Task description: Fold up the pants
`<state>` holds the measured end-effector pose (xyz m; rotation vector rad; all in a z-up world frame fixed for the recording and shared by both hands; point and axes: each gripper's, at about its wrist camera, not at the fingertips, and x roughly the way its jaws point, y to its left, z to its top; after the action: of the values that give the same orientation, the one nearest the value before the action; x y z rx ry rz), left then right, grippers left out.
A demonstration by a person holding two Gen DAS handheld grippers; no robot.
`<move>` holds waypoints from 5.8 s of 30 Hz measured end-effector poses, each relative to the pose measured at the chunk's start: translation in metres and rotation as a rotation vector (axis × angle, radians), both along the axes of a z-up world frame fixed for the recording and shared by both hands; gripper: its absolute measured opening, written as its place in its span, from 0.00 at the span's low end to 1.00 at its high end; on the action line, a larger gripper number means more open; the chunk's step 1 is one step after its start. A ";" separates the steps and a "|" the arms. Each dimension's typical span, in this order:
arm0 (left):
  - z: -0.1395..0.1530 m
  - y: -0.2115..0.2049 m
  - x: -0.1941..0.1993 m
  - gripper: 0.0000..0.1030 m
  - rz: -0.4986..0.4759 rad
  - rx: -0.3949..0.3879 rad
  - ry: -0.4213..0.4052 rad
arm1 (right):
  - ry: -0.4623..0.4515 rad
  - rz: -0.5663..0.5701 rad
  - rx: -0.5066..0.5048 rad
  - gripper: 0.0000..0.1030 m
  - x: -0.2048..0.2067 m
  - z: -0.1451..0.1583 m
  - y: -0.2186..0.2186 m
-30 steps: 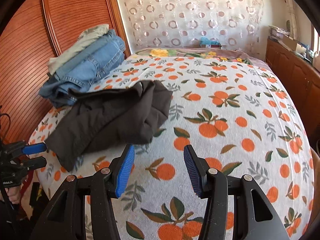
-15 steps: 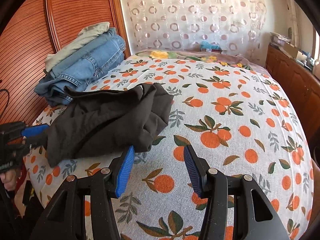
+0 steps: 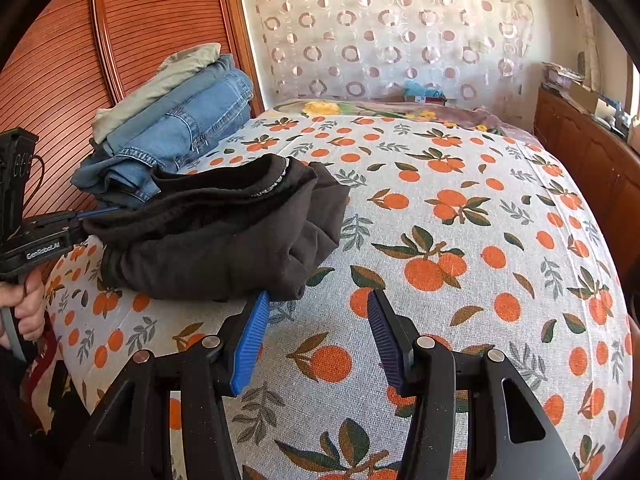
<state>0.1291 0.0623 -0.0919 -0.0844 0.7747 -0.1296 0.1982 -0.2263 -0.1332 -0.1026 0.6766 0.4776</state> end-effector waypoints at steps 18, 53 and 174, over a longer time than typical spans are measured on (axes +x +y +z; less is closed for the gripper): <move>0.004 -0.029 -0.054 0.34 -0.096 -0.050 -0.017 | -0.001 -0.001 -0.004 0.51 0.000 -0.001 0.000; 0.031 -0.007 0.034 0.32 0.011 0.007 -0.052 | 0.000 0.000 0.000 0.51 -0.001 -0.003 -0.001; -0.023 -0.016 0.000 0.47 -0.089 -0.066 0.091 | 0.076 0.026 -0.071 0.51 0.025 0.006 0.015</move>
<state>0.1288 0.0466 -0.1146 -0.1194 0.8654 -0.2375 0.2235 -0.2113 -0.1276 -0.1606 0.7680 0.4841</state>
